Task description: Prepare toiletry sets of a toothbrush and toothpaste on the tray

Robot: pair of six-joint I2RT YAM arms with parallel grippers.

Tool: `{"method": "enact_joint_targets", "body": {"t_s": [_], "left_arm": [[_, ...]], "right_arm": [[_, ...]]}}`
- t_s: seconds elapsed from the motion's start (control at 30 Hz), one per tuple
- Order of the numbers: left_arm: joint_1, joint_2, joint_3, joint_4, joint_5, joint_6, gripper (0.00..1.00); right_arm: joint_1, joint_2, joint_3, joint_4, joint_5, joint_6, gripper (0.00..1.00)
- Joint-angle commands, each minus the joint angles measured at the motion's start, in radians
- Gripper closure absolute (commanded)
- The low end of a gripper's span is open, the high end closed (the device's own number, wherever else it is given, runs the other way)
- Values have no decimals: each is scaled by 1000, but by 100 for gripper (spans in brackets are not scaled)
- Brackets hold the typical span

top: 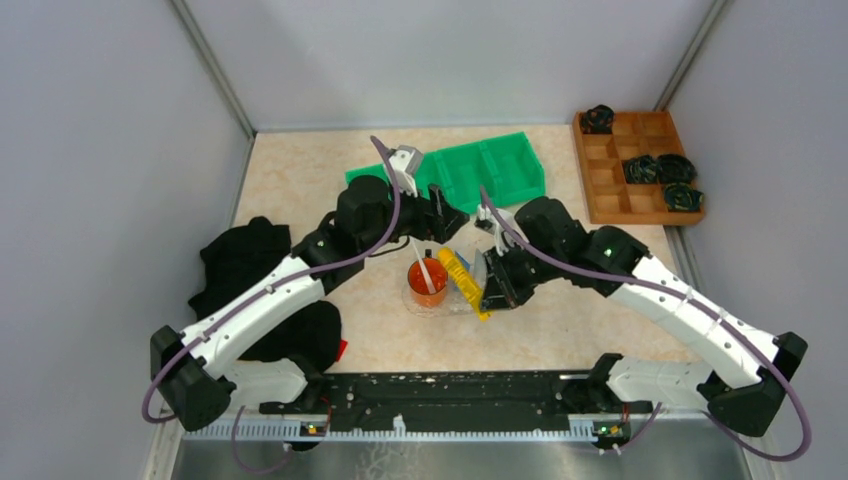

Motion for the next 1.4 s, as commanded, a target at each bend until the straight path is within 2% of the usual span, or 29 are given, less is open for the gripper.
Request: {"method": "enact_joint_targets", "body": {"t_s": [0.0, 0.27, 0.63, 1.1, 1.37], "left_arm": [[-9, -28, -55, -6, 62, -9, 20], [-39, -72, -129, -53, 81, -19, 24], [-53, -154, -160, -95, 72, -29, 25], [-72, -157, -151, -94, 87, -48, 25], [-87, -159, -145, -90, 69, -49, 25]], "right_arm": [[14, 22, 85, 59, 24, -9, 100], [14, 64, 198, 33, 85, -24, 100], [14, 82, 350, -23, 214, -41, 100], [14, 54, 387, 115, 300, -12, 100], [14, 77, 441, 137, 299, -13, 100]]}}
